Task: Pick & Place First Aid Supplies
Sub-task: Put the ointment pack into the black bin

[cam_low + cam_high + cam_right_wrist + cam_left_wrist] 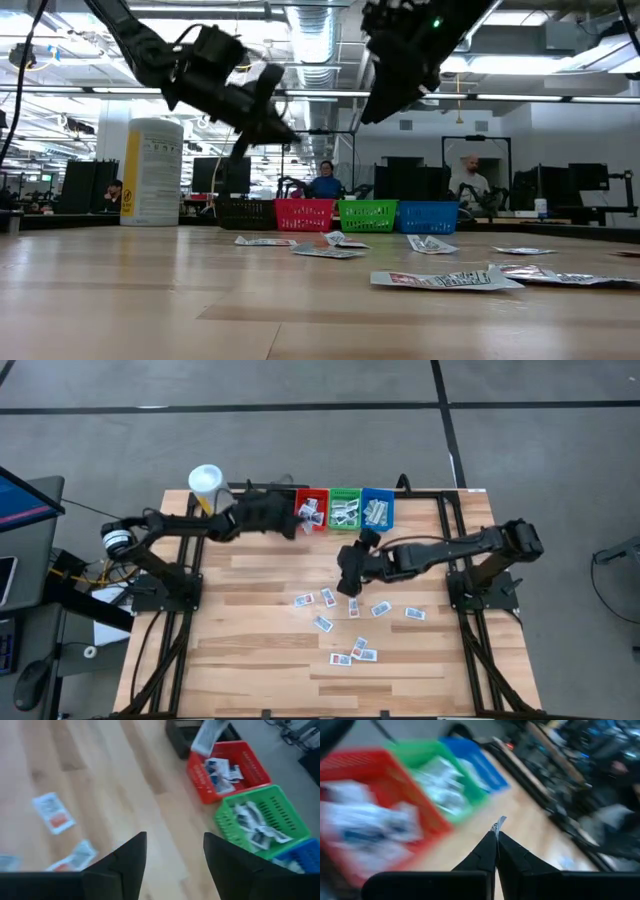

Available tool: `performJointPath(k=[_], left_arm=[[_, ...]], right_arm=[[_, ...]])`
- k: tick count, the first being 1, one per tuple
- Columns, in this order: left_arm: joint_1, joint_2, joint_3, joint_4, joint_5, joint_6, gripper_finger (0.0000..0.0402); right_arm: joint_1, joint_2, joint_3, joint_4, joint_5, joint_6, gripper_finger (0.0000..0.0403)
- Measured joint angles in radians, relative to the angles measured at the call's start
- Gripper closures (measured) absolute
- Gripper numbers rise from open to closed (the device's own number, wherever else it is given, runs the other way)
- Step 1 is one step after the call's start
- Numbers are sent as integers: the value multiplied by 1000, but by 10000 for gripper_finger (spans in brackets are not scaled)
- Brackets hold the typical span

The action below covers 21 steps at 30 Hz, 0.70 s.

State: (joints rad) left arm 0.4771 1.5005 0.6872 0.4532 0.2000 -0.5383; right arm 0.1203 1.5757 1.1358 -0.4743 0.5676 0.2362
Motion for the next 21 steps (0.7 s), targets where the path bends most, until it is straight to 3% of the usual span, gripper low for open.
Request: performJointPath(k=[10,16,21], left_arm=[[325,0,0,-34,11,128,390],[375,0,0,-35,19,199,388],[371,0,0,-87,18,198,359]], right_arm=[[-204,0,0,3,-17,-66,238],[-270,0,0,3,-25,2,246],[-290,0,0,2,-49,59,240]])
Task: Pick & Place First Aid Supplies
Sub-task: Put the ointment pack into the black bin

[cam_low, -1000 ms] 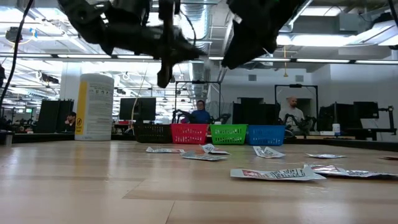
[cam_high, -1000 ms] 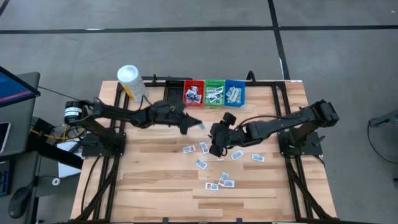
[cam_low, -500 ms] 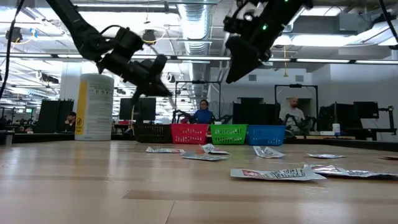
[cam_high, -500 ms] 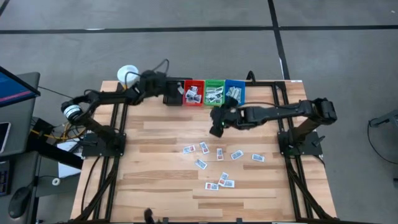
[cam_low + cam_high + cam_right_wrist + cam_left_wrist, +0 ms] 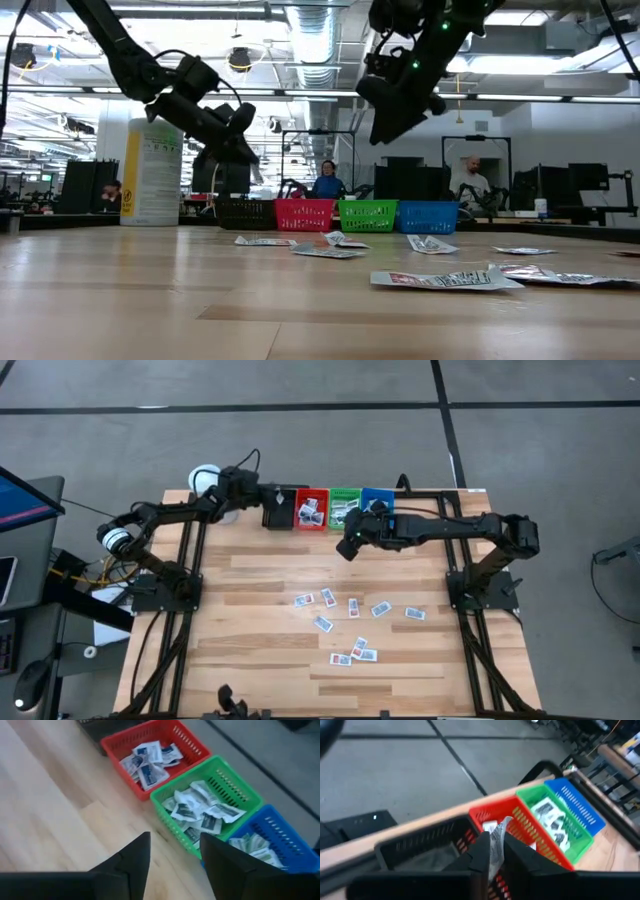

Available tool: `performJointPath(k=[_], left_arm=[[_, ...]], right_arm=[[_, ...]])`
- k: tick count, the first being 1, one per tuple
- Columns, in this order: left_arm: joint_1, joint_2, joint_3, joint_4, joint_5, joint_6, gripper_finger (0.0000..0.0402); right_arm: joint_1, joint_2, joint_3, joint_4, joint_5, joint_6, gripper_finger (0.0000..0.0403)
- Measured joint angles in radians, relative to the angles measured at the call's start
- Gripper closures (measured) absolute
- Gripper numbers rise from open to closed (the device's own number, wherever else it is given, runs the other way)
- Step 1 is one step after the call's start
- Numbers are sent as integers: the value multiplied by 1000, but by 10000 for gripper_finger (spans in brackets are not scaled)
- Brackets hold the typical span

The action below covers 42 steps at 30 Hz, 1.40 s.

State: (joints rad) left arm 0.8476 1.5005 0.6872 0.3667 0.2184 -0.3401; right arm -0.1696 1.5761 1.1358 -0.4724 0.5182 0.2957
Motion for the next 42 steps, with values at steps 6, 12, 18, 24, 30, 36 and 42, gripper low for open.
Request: performJointPath(k=[6,12,18,24,30,36,42], left_arm=[[-13,-1,0,-83,2,3,317],[-31,-44,0,-158,21,4,310],[-119,-149,0,-169,21,7,311],[-292,-247,0,-168,19,-8,311],[-514,-290,0,-165,-8,-41,311],[-727,-291,0,-164,-117,-68,311],[-826,-291,-1,-164,-168,-60,312]], right_arm=[[-21,0,0,-59,-141,-41,208],[-18,0,0,-231,-181,-91,193],[63,-11,-18,-429,-179,-120,207],[195,-212,-255,-306,-180,22,221],[368,-474,-507,-278,-181,328,227],[549,-612,-630,-282,-194,547,221],[673,-596,-667,-280,-267,649,210]])
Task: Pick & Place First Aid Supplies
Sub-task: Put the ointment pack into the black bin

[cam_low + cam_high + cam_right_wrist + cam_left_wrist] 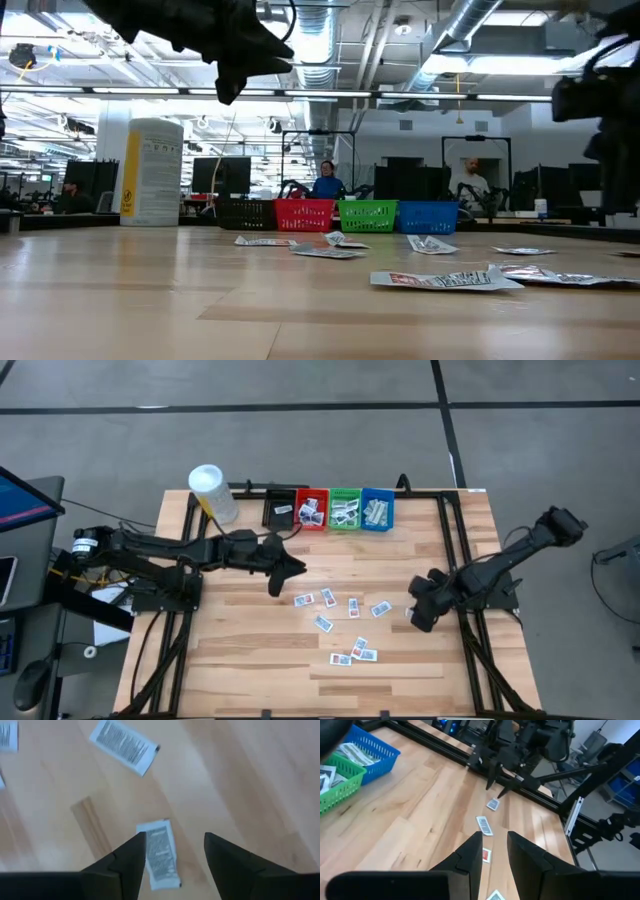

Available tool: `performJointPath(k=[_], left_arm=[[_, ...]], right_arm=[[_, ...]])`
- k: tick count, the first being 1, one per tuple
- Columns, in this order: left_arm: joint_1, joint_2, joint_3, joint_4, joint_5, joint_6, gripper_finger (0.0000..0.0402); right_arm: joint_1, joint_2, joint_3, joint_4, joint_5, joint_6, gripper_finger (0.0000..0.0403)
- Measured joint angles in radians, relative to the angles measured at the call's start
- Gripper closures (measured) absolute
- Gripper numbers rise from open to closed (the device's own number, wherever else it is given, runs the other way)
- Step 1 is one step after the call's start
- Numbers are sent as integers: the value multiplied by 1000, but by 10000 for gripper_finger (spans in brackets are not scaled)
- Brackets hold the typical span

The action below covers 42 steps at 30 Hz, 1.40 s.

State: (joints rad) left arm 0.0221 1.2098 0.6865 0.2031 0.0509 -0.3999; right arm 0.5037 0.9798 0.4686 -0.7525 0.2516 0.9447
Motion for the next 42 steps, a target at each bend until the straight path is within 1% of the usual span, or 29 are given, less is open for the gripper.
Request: performJointPath(k=[6,12,18,22,25,31,39,42], left_arm=[[6,0,0,-1,0,34,312],[3,0,0,-2,10,59,312],[3,0,0,-2,9,82,312],[3,0,0,-2,9,82,312],[3,1,0,-2,9,82,312],[3,1,0,-2,9,82,312],[3,1,0,-1,9,82,312],[3,1,0,-1,9,82,312]], right_arm=[[78,82,0,9,-6,18,195],[95,210,0,77,-5,18,186],[95,340,3,142,8,18,193],[95,390,9,145,6,42,206],[95,396,11,147,5,100,227],[98,354,1,156,8,207,290],[97,341,0,180,8,280,372],[96,342,30,179,7,282,396]])
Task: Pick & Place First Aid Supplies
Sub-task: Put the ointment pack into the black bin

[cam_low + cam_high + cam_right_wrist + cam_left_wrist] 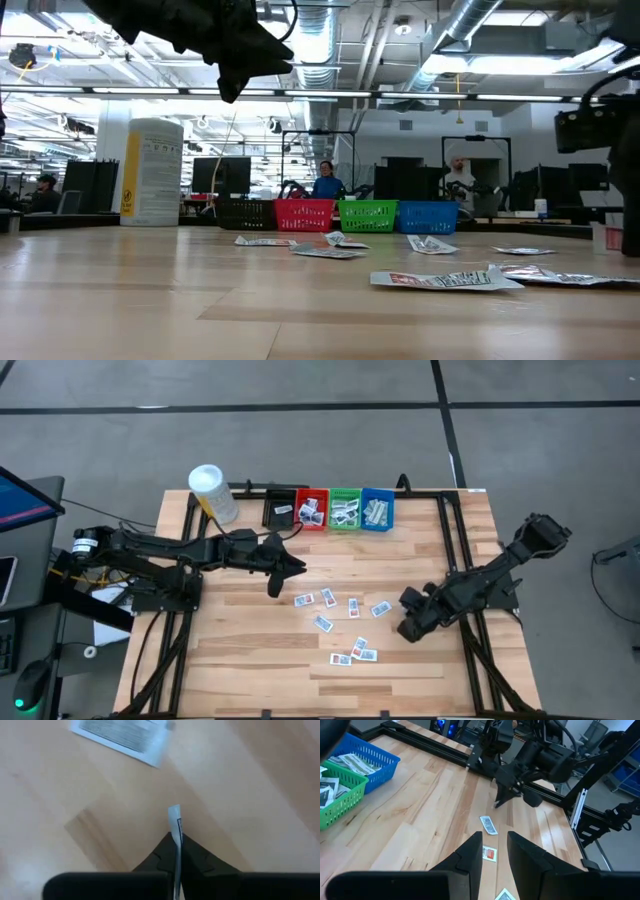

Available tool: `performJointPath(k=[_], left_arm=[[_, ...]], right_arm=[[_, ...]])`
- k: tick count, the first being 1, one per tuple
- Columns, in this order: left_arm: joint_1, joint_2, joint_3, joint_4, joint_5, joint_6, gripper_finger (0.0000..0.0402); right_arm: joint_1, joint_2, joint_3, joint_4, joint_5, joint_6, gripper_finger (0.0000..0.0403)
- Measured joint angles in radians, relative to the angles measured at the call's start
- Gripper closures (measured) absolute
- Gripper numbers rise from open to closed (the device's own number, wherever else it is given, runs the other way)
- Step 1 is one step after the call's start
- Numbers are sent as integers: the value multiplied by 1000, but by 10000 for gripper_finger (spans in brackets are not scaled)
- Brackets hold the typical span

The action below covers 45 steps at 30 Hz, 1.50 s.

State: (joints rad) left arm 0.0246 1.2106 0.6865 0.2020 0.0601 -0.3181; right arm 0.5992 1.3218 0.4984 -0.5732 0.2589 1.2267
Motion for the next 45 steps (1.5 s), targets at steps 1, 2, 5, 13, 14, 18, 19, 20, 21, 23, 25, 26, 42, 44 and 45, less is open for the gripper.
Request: performJointPath(k=[1,2,5,13,14,18,19,20,21,23,25,26,42,44,45], left_arm=[[0,0,0,0,0,0,311],[0,0,0,0,0,0,312],[0,0,0,3,0,0,312],[0,0,0,59,0,-1,311],[0,0,0,67,0,-1,311],[0,0,0,119,55,-4,311],[0,0,0,136,74,-3,311],[0,0,0,156,92,0,311],[0,0,0,177,109,7,311],[0,0,0,226,143,33,311],[0,0,0,272,176,62,312],[0,0,0,290,180,76,311],[5,1,0,455,172,134,267],[5,11,0,470,155,134,266],[5,17,0,478,148,133,266]], right_arm=[[-2,3,15,5,1,-11,399],[-7,5,28,24,-6,-24,397],[-27,0,79,56,-7,-87,389],[-126,1,217,196,55,-363,400],[-147,1,240,229,68,-406,399],[-230,0,317,338,85,-585,397],[-253,0,336,375,85,-627,398],[-273,0,353,414,85,-664,400],[-293,0,369,451,85,-698,401],[-329,0,400,518,83,-748,401],[-359,0,432,573,82,-786,399],[-372,-1,448,592,82,-802,399],[-432,17,529,675,42,-950,402],[-432,18,529,697,24,-963,402],[-432,18,529,711,21,-968,402]])
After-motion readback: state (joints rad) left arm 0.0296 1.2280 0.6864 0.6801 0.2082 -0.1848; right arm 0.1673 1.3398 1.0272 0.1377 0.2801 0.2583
